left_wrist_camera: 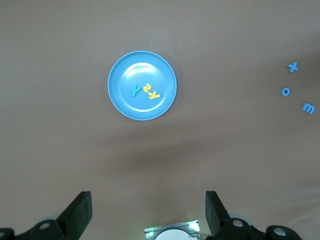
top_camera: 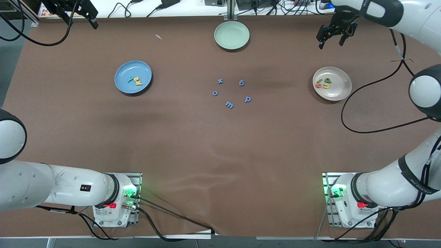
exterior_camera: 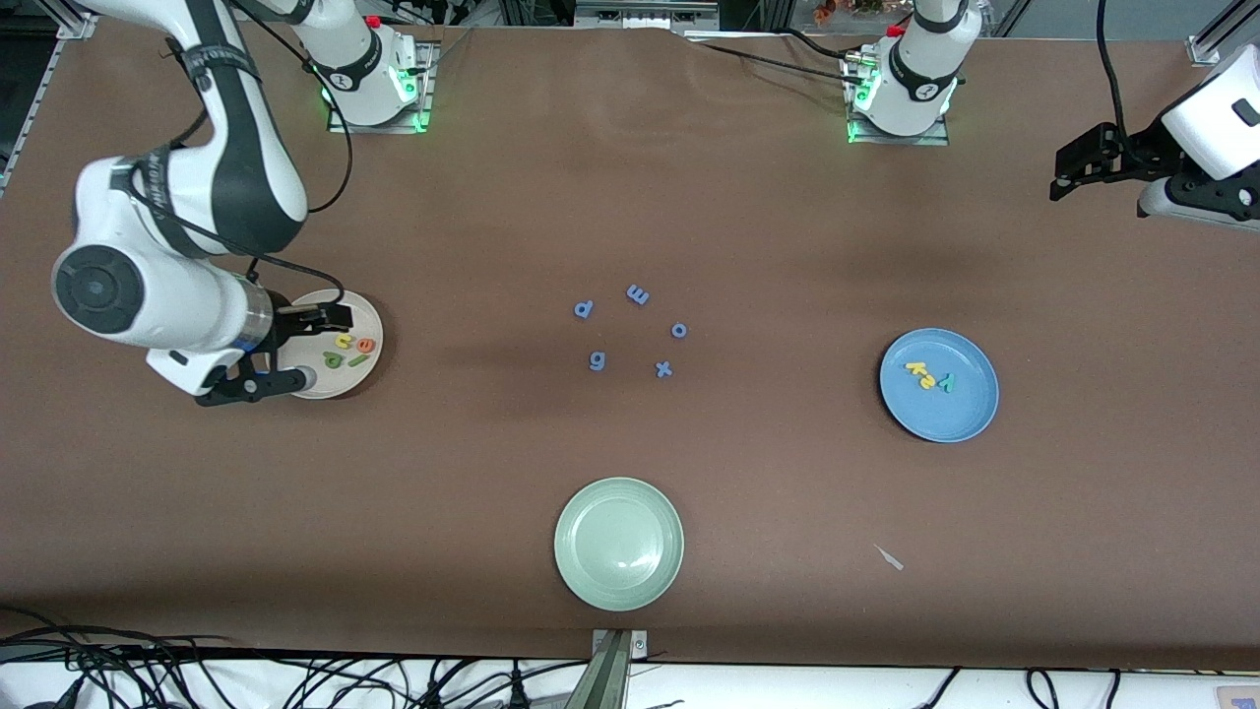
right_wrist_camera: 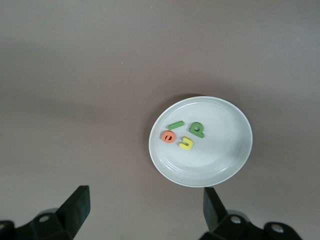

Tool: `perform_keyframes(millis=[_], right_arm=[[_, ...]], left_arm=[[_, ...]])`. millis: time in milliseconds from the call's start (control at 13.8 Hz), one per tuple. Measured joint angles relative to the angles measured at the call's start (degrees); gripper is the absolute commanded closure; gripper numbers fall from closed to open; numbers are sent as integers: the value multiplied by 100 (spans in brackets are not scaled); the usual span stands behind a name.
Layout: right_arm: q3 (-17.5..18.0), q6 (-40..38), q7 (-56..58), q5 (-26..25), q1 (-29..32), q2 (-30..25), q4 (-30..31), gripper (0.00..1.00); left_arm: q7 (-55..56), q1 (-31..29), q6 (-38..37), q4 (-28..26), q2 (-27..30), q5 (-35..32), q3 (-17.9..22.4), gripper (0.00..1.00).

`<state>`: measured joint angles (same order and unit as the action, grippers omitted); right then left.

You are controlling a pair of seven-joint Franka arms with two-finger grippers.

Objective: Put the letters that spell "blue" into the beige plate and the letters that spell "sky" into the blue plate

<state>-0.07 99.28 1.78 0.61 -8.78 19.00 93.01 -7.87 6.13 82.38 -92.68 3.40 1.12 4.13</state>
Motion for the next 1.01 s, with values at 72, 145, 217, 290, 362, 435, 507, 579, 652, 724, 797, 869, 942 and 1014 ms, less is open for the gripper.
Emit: perform_keyframes(millis=[72, 145, 217, 290, 362, 435, 507, 579, 652, 724, 797, 869, 942, 1014], right_arm=[[158, -25, 0, -16, 203, -107, 0, 0], [260, -76, 0, -60, 351, -221, 1, 0], [392, -145, 1, -116, 520, -335, 1, 0], [572, -209, 1, -151, 723, -446, 3, 0], [707, -252, 1, -167, 877, -550, 3, 0], [776, -286, 1, -172, 960, -647, 4, 0], [800, -304, 1, -172, 999, -728, 5, 0], [802, -317, 1, -174, 1020, -794, 5, 0], [786, -336, -1, -182, 1041, -856, 5, 0], [726, -364, -1, -189, 1055, -924, 5, 0], [632, -412, -1, -189, 1067, -991, 5, 0], [508, -517, -1, -189, 1071, -1053, 4, 0], [401, -652, 0, -189, 1074, -1100, -2, 0], [322, -790, 1, -189, 1074, -1134, -37, 0]], left_arm=[[1, 0, -3, 1, 0, 0, 0, 0], [3, 0, -5, 2, -1, 0, 0, 0], [4, 0, -6, 4, 0, 0, 0, 0], [4, 1, -6, 5, -1, 0, -3, 0], [5, 2, -7, 7, -1, 0, -5, 0], [5, 2, -8, 7, -1, 0, -6, 0], [6, 2, -9, 7, -1, 0, -6, 0], [6, 2, -9, 8, -1, 0, -6, 0], [6, 2, -10, 8, -1, 0, -6, 0], [7, 2, -10, 9, -1, 0, -6, 0], [8, 2, -11, 9, -1, 0, -6, 0], [20, 2, -11, 10, -1, 0, -6, 0], [87, 2, -13, 10, -1, 0, -6, 0], [195, 2, -14, 11, -1, 0, -6, 0]])
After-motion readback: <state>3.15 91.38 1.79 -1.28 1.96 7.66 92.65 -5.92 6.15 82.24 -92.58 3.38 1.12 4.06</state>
